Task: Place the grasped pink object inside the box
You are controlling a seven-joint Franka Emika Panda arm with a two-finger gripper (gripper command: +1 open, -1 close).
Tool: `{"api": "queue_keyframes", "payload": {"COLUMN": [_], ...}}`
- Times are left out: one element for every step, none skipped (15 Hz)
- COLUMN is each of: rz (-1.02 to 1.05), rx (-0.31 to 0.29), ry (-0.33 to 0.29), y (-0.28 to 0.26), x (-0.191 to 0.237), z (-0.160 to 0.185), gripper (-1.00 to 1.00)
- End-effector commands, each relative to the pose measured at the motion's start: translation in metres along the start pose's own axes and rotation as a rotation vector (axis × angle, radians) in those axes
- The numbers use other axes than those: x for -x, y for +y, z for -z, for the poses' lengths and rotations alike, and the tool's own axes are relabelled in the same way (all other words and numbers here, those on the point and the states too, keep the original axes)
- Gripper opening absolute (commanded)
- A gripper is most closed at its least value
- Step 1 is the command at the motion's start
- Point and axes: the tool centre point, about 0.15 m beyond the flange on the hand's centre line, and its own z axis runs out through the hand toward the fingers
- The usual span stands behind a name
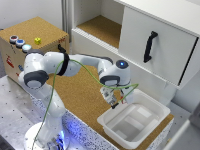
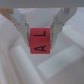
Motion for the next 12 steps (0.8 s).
{"api": "queue_keyframes", "payload": {"rz": [-0.136, -0.193, -0.235, -0.265, -0.296, -0.327, -0.351, -0.345, -0.353, -0.357, -0.356, -0.351], "rx": [0.013, 0.011, 0.027, 0.041, 0.058, 0.061, 0.066, 0.070, 0.077, 0.081, 0.093, 0.114], "ry": [-0.028, -0.020, -0.022, -0.032, -0.036, -0.047, -0.061, -0.075, -0.084, -0.079, -0.070, -0.053], "y": [0.064, 0.067, 0.068, 0.067, 0.067, 0.066, 0.064, 0.059, 0.055, 0.052, 0.050, 0.048], "x": [-0.007, -0.001, 0.005, 0.009, 0.012, 0.015, 0.017, 0.017, 0.016, 0.014, 0.011, 0.007], "z": [-0.032, -0.038, -0.045, -0.051, -0.056, -0.061, -0.067, -0.072, -0.075, -0.076, -0.075, -0.071], "gripper": [-1.00, -1.00, -1.00, -1.00, -1.00, -1.00, -1.00, -1.00, 1.00, 1.00, 1.00, 1.00]}}
